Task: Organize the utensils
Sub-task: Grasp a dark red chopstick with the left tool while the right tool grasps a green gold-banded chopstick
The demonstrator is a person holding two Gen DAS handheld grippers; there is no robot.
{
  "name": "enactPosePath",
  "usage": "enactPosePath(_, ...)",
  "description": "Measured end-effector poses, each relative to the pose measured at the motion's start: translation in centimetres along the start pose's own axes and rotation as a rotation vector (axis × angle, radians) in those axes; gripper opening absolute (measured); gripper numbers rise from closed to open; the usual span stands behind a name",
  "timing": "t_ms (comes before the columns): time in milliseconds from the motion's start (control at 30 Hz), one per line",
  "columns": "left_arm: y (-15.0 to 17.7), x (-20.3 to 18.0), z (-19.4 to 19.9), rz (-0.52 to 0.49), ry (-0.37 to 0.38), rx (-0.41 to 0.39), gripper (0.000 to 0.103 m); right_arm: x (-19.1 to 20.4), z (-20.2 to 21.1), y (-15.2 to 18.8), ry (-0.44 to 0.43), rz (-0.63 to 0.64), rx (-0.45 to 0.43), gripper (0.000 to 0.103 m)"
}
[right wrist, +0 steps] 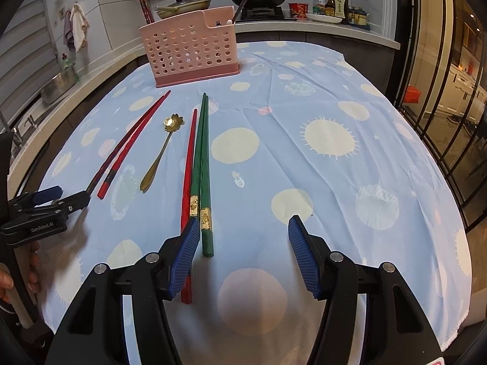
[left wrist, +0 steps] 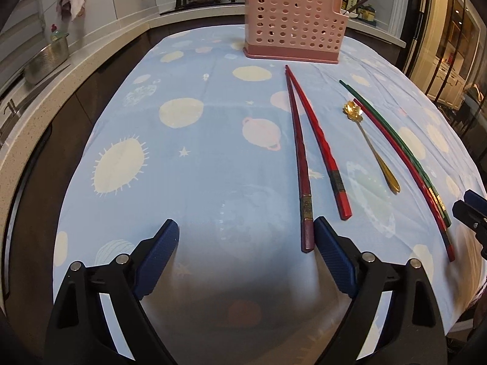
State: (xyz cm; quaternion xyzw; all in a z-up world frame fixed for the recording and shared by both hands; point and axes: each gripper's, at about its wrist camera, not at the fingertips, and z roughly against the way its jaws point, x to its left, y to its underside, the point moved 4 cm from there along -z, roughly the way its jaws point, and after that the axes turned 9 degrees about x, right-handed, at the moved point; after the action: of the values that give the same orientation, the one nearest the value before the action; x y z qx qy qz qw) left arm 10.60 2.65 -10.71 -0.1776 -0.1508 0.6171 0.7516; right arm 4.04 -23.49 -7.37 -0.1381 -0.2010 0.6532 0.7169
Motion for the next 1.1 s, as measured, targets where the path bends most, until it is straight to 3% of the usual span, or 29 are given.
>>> enactPosePath(167, -0.4, -0.9, 0.0, -0.021, 0.021, -0.01, 0.074, 0.4, -0.9, 0.1, -0.011, 0.011, 0.022, 0.037)
enactPosePath(333, -1.1, -2.0, -0.3, -0.044, 0.042, -0.022, 0.061, 1.1, -0.9, -0.3, -0.017, 0.036, 0.023, 0.024)
enactPosePath(833, -1.5, -2.5, -0.3, -0.055, 0.092, -0.034, 0.038, 2.1, -2.0, -0.6, -0.024, 0.07, 0.038, 0.017)
enactPosePath(933, -1.6, -3.0, -0.3, -0.065, 0.113, -0.032, 0.024, 2.3, -2.1, -0.8, -0.029, 0.076, 0.037, 0.007)
enactPosePath(1000, -1.6, -3.2, -0.3, -0.068, 0.144, -0.021, 0.007, 2.3, -2.0, -0.9, -0.031, 0.074, 0.037, 0.007)
enactPosePath(1100, -1.4, -3.2, -0.1, -0.065, 0.171, -0.013, 0.007, 2.1, -1.6, -1.0, -0.039, 0.065, 0.032, 0.007)
